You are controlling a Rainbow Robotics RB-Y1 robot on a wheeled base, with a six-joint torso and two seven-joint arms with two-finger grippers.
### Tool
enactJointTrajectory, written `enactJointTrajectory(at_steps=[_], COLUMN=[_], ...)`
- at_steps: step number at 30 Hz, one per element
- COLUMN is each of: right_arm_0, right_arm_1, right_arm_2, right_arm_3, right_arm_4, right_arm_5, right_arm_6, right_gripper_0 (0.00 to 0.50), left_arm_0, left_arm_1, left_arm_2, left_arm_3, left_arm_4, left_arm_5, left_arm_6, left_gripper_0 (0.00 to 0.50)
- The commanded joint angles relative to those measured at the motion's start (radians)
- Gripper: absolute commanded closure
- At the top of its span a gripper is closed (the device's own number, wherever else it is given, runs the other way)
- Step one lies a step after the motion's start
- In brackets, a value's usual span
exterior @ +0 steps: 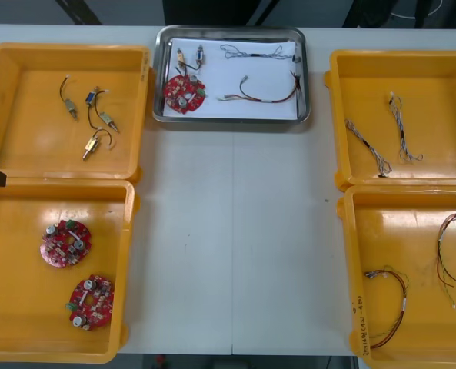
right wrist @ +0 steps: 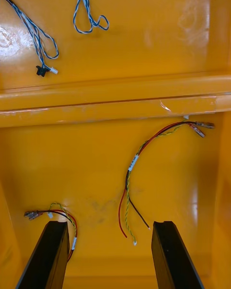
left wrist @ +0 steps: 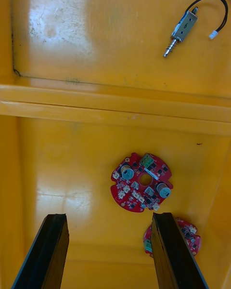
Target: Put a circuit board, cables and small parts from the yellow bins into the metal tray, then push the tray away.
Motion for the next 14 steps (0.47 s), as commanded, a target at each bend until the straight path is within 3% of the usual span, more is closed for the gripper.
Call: enactJointTrajectory(at_steps=[1, 14], right_arm_0=[0.017, 0.017], right_arm_1=[-0.041, -0.041], right_arm_2=[-0.017, -0.017], right_arm_3=[-0.03, -0.03], right_arm_4=[-0.002, -0.002], right_arm_5=[0.003, 0.003], right_arm_6=[-0.024, -0.024], right_gripper_0=[0.0, 0.0], left_arm_0=[0.011, 0.011], left_arm_1=[-0.009, -0.009], left_arm_2=[0.029, 0.029], left_arm_3=[-0.004, -0.004], left_arm_4=[-0.009, -0.009], left_arm_5=[0.006, 0.006], left_arm_6=[-0.061, -0.061], left_gripper_0=[0.0, 0.0])
